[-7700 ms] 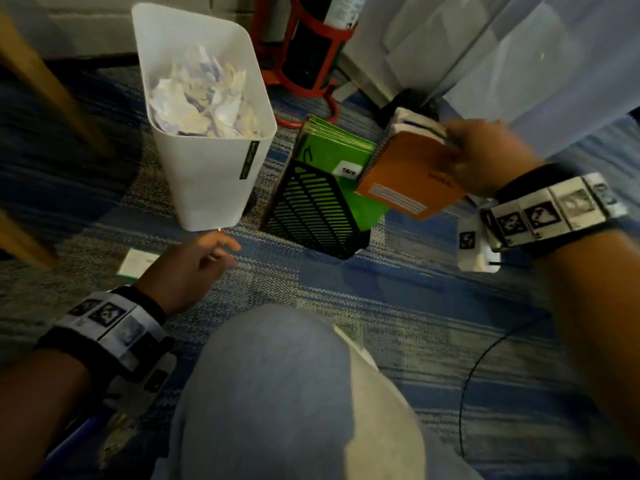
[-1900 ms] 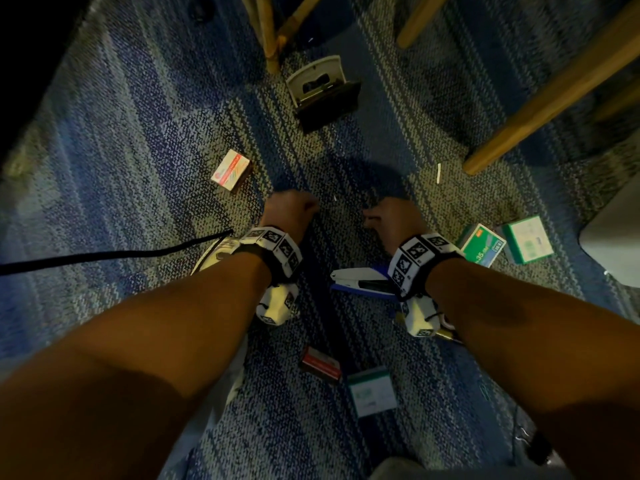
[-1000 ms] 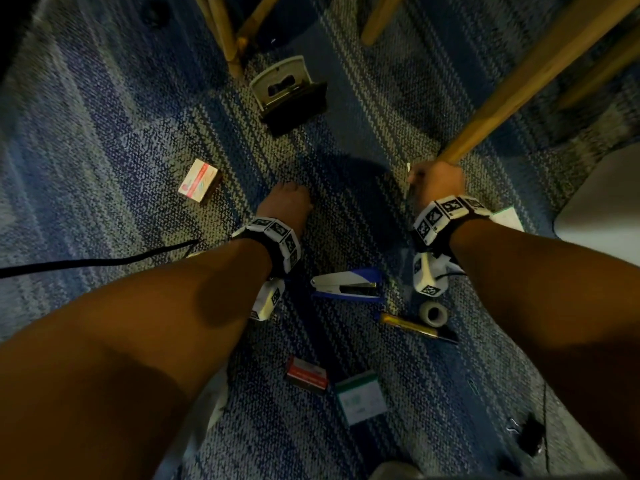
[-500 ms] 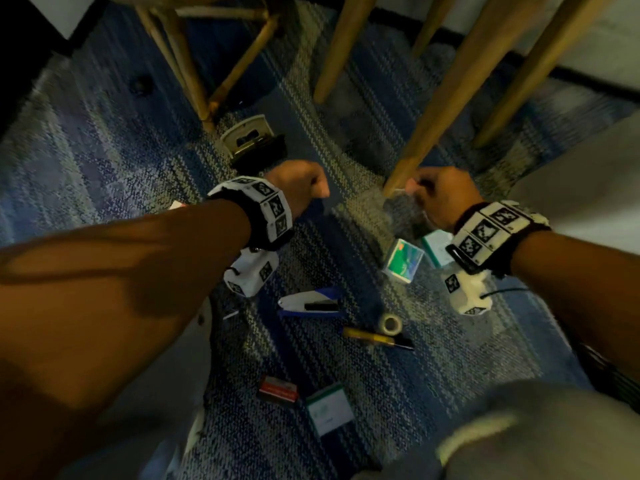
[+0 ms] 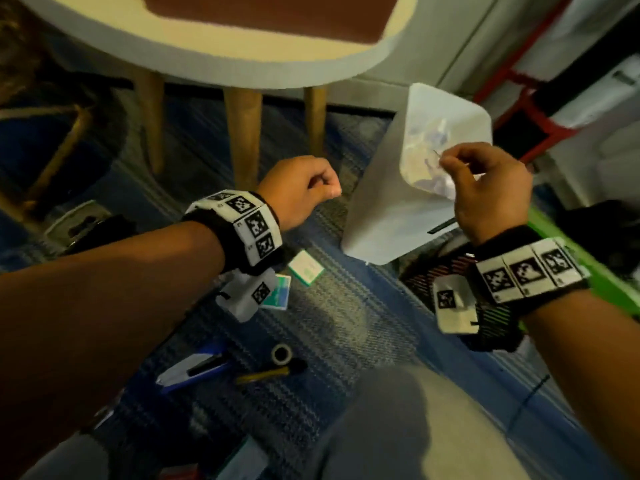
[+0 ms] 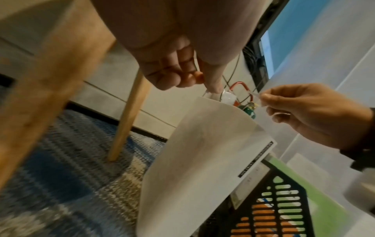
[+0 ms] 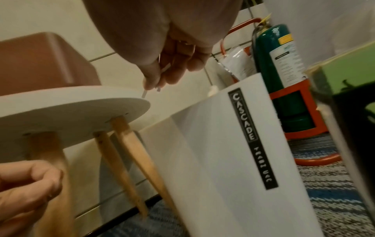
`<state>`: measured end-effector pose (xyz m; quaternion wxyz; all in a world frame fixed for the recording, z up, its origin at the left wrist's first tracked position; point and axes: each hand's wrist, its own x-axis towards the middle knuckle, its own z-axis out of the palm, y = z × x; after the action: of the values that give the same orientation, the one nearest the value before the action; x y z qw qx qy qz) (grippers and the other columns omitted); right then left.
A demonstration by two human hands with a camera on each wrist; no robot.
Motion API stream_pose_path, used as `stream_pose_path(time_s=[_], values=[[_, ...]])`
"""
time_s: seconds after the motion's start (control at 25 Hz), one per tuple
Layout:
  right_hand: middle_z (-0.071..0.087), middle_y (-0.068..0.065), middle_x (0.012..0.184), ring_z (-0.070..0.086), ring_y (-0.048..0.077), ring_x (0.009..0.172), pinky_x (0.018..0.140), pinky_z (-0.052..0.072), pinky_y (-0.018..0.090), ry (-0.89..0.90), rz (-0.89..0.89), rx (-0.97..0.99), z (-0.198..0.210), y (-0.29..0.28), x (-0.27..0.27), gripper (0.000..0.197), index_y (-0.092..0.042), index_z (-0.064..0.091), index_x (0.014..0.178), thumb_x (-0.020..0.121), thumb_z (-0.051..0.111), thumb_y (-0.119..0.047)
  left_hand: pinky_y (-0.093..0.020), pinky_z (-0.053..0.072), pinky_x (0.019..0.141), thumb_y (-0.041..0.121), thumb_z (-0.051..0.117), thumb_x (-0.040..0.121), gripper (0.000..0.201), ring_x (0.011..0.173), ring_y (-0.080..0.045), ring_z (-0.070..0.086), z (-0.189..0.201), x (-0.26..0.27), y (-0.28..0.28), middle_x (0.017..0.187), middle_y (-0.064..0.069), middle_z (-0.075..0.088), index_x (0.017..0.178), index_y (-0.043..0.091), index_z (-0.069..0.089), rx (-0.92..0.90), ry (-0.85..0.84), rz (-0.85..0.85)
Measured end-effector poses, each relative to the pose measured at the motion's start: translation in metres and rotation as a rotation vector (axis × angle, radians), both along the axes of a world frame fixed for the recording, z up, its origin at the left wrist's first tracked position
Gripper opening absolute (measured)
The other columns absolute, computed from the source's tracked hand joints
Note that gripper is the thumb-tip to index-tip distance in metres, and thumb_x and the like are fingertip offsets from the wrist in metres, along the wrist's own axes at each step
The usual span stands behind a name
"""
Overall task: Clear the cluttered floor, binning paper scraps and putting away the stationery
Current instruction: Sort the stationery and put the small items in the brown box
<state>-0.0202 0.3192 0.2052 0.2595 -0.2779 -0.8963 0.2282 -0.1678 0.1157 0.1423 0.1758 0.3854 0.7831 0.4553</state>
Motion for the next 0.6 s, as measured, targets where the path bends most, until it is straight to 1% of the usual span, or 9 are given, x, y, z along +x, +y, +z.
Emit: stream_pose_path(time_s=[0.04,0.08,0.16,0.2,0.28,0.36,0.48,0.52,0.6], values=[[0.068,-0.005,0.088,0.06,0.008,0.08,0.072,0.042,0.01,-0.044,-0.024,-0.018,0.002,0.008,0.0,0.012,-0.016,0.073,0.091,0.089,0.063,-0.023,-0.022,0.043,0.066,0.018,0.066,0.088,0.008,0.067,-0.008,0.053,0.007,0.006,0.011,0.071,0.01,0.056,0.08,0.02,0.064,0.024,-0.009,-0.004],[0.071,-0.002,0.093,0.064,0.013,0.088,0.077,0.044,0.015,-0.139,-0.045,-0.03,0.001,0.015,0.002,0.015,-0.016,0.074,0.095,0.089,0.063,-0.024,-0.021,0.045,0.068,0.018,0.065,0.088,0.008,0.069,-0.006,0.056,0.014,0.012,0.021,0.072,0.012,0.059,0.081,0.021,0.064,0.054,-0.02,-0.005],[0.072,0.004,0.109,0.064,0.021,0.105,0.087,0.045,0.024,-0.346,-0.019,-0.027,-0.005,0.018,0.007,0.024,-0.016,0.073,0.107,0.093,0.059,-0.029,-0.02,0.048,0.071,0.017,0.065,0.089,0.006,0.072,-0.003,0.058,0.025,0.022,0.037,0.076,0.011,0.063,0.083,0.019,0.066,0.125,-0.042,0.006],[0.07,0.005,0.114,0.062,0.022,0.11,0.088,0.044,0.025,-0.395,0.004,-0.038,-0.007,0.016,0.012,0.027,-0.017,0.071,0.113,0.095,0.057,-0.031,-0.021,0.049,0.072,0.017,0.066,0.088,0.004,0.073,-0.004,0.059,0.03,0.027,0.046,0.077,0.009,0.065,0.084,0.018,0.067,0.166,-0.047,0.013],[0.067,0.005,0.12,0.06,0.021,0.114,0.091,0.043,0.024,-0.396,0.061,-0.092,-0.009,0.008,0.023,0.03,-0.019,0.068,0.119,0.095,0.057,-0.033,-0.027,0.053,0.075,0.017,0.068,0.087,0.002,0.075,-0.01,0.061,0.037,0.035,0.062,0.078,0.006,0.067,0.085,0.017,0.069,0.238,-0.067,0.022],[0.067,0.005,0.121,0.06,0.022,0.112,0.095,0.043,0.026,-0.391,0.148,-0.082,-0.014,0.005,0.03,0.03,-0.017,0.067,0.119,0.091,0.063,-0.028,-0.032,0.053,0.077,0.017,0.069,0.086,0.002,0.079,-0.014,0.062,0.041,0.041,0.073,0.079,0.006,0.066,0.083,0.017,0.069,0.281,-0.056,0.023],[0.072,0.008,0.108,0.066,0.025,0.103,0.09,0.045,0.027,-0.33,0.204,0.004,-0.025,0.0,0.038,0.024,-0.012,0.072,0.111,0.088,0.066,-0.01,-0.034,0.048,0.081,0.021,0.069,0.085,0.003,0.084,-0.013,0.056,0.042,0.048,0.085,0.086,0.005,0.063,0.084,0.02,0.07,0.298,0.066,0.015],[0.073,0.007,0.104,0.067,0.025,0.099,0.087,0.046,0.026,-0.295,0.218,0.029,-0.027,-0.004,0.041,0.023,-0.012,0.073,0.109,0.087,0.067,-0.008,-0.035,0.045,0.084,0.026,0.068,0.085,0.005,0.089,-0.013,0.052,0.041,0.05,0.087,0.09,0.006,0.06,0.084,0.023,0.071,0.264,0.137,0.024],[0.074,0.006,0.1,0.068,0.024,0.093,0.082,0.045,0.023,-0.239,0.259,0.069,-0.028,-0.012,0.047,0.023,-0.013,0.074,0.107,0.085,0.068,-0.007,-0.037,0.033,0.091,0.039,0.065,0.086,0.01,0.103,-0.014,0.044,0.038,0.053,0.088,0.103,0.01,0.055,0.086,0.033,0.073,0.065,0.31,0.036]])
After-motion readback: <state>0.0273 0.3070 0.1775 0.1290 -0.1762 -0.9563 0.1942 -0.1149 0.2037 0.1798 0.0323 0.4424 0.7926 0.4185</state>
